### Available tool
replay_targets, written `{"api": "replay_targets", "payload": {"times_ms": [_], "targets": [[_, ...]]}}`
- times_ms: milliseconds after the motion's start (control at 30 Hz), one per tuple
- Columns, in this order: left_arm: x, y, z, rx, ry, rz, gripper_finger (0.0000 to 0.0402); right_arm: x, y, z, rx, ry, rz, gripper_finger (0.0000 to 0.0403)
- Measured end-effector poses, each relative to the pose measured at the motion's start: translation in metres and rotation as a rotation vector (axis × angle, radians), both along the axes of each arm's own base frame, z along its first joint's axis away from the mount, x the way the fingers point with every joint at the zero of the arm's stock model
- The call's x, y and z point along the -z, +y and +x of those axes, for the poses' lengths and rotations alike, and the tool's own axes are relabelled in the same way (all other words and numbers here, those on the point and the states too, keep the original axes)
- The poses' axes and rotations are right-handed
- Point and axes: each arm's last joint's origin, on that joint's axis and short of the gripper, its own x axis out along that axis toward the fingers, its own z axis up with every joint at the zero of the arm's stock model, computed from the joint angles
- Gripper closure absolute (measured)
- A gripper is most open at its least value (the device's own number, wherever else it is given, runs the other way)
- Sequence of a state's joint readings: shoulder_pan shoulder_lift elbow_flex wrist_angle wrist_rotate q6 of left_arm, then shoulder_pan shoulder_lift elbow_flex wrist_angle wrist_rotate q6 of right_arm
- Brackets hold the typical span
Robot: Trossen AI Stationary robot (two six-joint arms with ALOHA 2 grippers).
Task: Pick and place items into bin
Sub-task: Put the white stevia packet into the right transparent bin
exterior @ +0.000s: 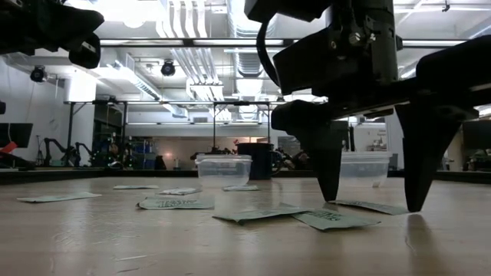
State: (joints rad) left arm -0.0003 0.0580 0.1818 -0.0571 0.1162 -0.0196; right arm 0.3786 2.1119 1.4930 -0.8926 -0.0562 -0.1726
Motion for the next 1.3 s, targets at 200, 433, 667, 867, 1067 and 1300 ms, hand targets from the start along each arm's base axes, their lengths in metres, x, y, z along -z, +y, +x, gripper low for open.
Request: {"api": "replay_targets", "payload": {"times_ms": [200,433,667,867,1067,1300], "targets": [[0.0,0.0,0.0,0.0,0.0,0.0,0.0401,0.0044,-0.0003,-0.0014,0.007,-0.017,0.0,0.0073],[0.0,0.0,0.0,0.001,0.0,0.0,0.0401,0.0059,-0.0005,-0.0015,0.008,-0.019,0.0,0.0074],[0.0,0.0,0.0,0.0,0.0,0.0,0.0401,0.0066,-0.0003,-0.0011,0.012,-0.021,0.002,0.0074],[0.0,0.0,0.0,0.0,0.0,0.0,0.0401,0.0071,-0.0001,-0.0009,0.016,-0.023,0.003,0.0075],[0.0,0.0,0.0,0.0,0.0,0.0,0.0401,0.008,-0.0005,-0.0009,0.027,-0.024,0.005,0.0105],[0.0,0.0,0.0,0.0,0.0,0.0,0.0401,0.0084,-0.0007,-0.0004,0.033,-0.029,0.008,0.0184]]}}
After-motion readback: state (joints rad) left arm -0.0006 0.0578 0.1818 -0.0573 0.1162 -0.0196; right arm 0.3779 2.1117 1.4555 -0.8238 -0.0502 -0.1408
